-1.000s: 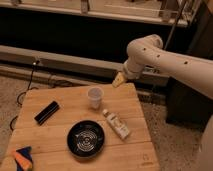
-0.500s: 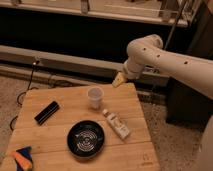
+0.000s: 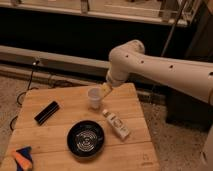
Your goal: Place the pepper in the ceramic bowl
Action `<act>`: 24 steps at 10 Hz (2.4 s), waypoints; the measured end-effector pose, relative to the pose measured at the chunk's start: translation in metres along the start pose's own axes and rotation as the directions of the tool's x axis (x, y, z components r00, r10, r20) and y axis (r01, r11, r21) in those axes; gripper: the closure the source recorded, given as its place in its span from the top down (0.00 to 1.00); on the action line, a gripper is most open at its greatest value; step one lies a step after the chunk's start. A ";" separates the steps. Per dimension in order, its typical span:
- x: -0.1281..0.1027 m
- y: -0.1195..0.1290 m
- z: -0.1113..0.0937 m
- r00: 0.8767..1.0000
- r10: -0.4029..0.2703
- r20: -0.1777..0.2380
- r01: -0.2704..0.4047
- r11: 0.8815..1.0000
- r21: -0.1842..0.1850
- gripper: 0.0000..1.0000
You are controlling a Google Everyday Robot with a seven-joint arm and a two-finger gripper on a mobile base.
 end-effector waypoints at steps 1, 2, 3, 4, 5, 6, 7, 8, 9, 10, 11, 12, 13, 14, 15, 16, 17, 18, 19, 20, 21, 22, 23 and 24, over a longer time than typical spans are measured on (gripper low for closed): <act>-0.003 0.035 0.007 0.996 -0.088 -0.018 0.088 0.996 -0.021 0.80; -0.001 0.074 0.018 0.981 -0.189 -0.041 0.188 0.981 -0.043 0.80; -0.001 0.100 0.024 0.967 -0.250 -0.052 0.247 0.967 -0.061 0.80; 0.000 0.131 0.032 0.942 -0.328 -0.067 0.322 0.943 -0.079 0.80; 0.000 0.158 0.040 0.916 -0.393 -0.078 0.386 0.918 -0.093 0.80; -0.006 0.184 0.046 0.891 -0.447 -0.082 0.438 0.893 -0.104 0.80; -0.013 0.207 0.050 0.868 -0.490 -0.085 0.480 0.870 -0.114 0.80; -0.024 0.239 0.054 0.836 -0.542 -0.088 0.531 0.838 -0.124 0.80; -0.032 0.261 0.056 0.814 -0.573 -0.098 0.561 0.818 -0.127 0.80; -0.036 0.278 0.060 0.799 -0.591 -0.111 0.577 0.806 -0.131 0.80; -0.041 0.302 0.066 0.781 -0.611 -0.130 0.597 0.791 -0.136 0.80; -0.045 0.319 0.071 0.770 -0.623 -0.139 0.607 0.782 -0.140 0.80; -0.049 0.338 0.077 0.761 -0.631 -0.150 0.614 0.776 -0.147 0.80; -0.056 0.356 0.085 0.757 -0.635 -0.156 0.617 0.772 -0.152 0.80; -0.060 0.365 0.090 0.756 -0.635 -0.158 0.616 0.772 -0.155 0.80; -0.066 0.378 0.097 0.756 -0.635 -0.156 0.615 0.772 -0.161 0.80; -0.069 0.388 0.102 0.753 -0.641 -0.150 0.619 0.767 -0.170 0.80; -0.070 0.388 0.102 0.753 -0.641 -0.150 0.619 0.767 -0.170 0.80; -0.070 0.386 0.103 0.755 -0.639 -0.151 0.617 0.769 -0.168 0.80; -0.070 0.388 0.103 0.752 -0.642 -0.149 0.620 0.766 -0.168 0.80; -0.070 0.388 0.103 0.753 -0.641 -0.150 0.620 0.767 -0.169 0.80; -0.070 0.388 0.103 0.753 -0.641 -0.150 0.619 0.767 -0.169 0.80; -0.070 0.388 0.103 0.752 -0.642 -0.150 0.620 0.766 -0.169 0.80; -0.070 0.388 0.103 0.753 -0.641 -0.150 0.619 0.767 -0.170 0.80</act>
